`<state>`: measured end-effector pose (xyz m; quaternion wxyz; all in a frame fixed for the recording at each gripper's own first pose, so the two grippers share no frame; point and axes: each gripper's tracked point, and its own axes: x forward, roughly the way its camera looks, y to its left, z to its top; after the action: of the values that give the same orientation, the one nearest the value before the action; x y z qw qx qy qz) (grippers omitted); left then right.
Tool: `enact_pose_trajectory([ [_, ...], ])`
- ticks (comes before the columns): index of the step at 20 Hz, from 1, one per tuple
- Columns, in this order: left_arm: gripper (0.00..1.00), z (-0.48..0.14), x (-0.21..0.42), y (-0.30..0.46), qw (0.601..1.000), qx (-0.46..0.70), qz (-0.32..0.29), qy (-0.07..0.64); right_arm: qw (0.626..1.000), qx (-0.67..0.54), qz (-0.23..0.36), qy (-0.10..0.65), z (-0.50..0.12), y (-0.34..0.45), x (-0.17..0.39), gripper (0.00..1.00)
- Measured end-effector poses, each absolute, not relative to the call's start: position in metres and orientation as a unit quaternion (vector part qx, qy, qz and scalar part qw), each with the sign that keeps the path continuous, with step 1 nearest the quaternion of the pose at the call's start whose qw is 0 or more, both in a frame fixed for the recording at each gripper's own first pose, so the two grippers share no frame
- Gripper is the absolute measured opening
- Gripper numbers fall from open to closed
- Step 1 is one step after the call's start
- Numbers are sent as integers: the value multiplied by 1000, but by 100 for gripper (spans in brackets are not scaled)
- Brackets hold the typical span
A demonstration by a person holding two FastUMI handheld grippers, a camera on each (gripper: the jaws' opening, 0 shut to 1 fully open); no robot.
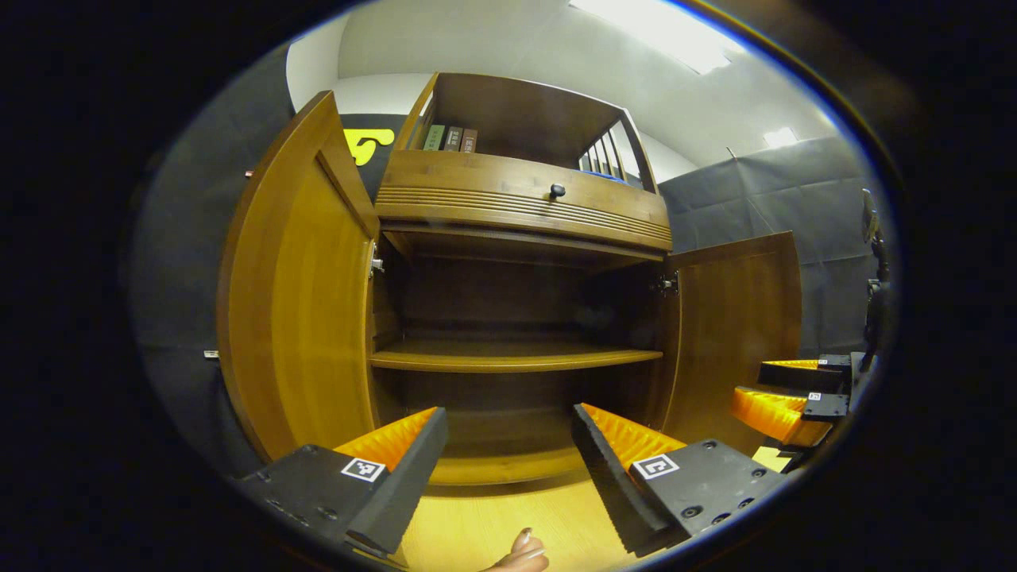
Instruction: Open the right door of the double-door shoe cabinet with the right hand, and open the left door with the left hand.
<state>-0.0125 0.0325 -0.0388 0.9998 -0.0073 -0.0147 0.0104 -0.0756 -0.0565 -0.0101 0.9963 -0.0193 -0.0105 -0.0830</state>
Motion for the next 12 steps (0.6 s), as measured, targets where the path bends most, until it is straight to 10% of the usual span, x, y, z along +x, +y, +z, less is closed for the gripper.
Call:
enact_pose_trajectory([
  [12, 97, -36, -3, 6, 1000, -2, -8, -25, 996, -26, -85, -11, -4, -73, -87, 97],
])
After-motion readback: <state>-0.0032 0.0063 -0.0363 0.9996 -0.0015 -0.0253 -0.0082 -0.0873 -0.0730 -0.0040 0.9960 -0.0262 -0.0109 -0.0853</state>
